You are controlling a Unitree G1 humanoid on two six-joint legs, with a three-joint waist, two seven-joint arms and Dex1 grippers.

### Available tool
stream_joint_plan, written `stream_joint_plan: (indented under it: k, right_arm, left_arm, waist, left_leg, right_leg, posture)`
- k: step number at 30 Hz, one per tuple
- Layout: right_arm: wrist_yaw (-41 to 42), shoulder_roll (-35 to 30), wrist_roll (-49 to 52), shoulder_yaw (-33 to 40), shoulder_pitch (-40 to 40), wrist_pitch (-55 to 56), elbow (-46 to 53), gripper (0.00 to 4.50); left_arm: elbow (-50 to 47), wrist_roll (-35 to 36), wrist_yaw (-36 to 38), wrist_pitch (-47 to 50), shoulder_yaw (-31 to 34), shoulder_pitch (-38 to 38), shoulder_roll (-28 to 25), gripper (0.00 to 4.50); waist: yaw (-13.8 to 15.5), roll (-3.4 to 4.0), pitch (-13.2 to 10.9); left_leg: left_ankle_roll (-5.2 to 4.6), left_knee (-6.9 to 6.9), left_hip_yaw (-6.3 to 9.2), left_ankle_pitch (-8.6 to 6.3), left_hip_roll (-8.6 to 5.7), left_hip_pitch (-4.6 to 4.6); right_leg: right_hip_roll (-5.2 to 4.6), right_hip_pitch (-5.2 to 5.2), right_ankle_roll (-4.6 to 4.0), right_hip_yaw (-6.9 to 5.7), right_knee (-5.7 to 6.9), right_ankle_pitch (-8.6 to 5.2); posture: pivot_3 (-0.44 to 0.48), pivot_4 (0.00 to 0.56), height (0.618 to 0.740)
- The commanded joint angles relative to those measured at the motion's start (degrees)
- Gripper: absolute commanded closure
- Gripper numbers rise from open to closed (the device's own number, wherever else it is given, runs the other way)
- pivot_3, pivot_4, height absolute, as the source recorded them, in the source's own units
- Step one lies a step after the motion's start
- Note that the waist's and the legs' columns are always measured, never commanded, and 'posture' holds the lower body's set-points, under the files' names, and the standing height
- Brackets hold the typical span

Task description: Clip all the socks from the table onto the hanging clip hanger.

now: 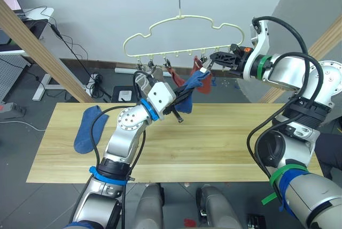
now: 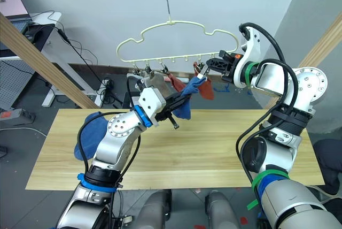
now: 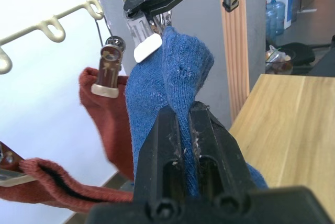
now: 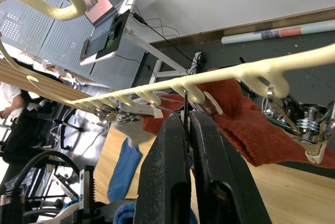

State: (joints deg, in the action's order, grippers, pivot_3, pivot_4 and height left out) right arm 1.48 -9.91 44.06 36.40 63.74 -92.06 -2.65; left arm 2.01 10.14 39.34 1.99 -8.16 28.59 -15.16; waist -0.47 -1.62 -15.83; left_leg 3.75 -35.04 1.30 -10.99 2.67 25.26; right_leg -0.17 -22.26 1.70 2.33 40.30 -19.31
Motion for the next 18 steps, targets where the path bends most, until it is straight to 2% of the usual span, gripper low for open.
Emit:
stream_joint_plan:
  k: [1,13,14,18]
  right_arm:
    - [-1.5,0.5,3.5,0.8,1.4,-0.4,1.1,4.5]
    - [-6.2,2.3,9.0,0.7,-0.6,-0.4,2.6,4.5]
    - [-6.4,2.4,9.3,0.5,-0.9,-0.4,2.9,3.97]
    - [-6.3,1.7,10.5,-0.7,-2.2,-0.4,4.2,2.57]
  left_arm:
    - [0.1,-0.3,-0.5,-2.5,-0.2,2.0,1.5,4.49]
    - [-0.6,0.6,0.4,-2.6,0.0,2.0,2.3,4.49]
    - [-0.9,0.9,0.7,-2.4,0.0,1.7,2.2,4.5]
    - [-2.2,2.0,1.7,-1.3,-0.1,0.8,1.9,4.5]
  waist:
    - [0.0,0.0,0.0]
    - [-1.2,0.0,0.0]
    - [-1.2,0.01,0.0]
    - [-1.4,0.02,0.0]
  left_leg:
    - [0.0,0.0,0.0,0.0,0.0,0.0]
    - [-0.01,0.0,0.0,0.01,0.01,0.07]
    - [-0.01,0.0,0.0,0.01,0.01,0.07]
    - [-0.01,-0.02,0.0,0.01,0.02,0.06]
  right_leg:
    - [0.0,0.0,0.0,0.0,0.01,0.0]
    - [0.01,-0.03,0.0,-0.01,0.0,0.0]
    - [0.01,-0.03,0.0,-0.01,0.01,0.0]
    - [0.01,-0.03,0.0,-0.01,0.02,0.0]
  posture:
    - [0.013,0.262,0.74]
    - [-0.023,0.247,0.74]
    - [-0.028,0.241,0.74]
    - [-0.042,0.225,0.74]
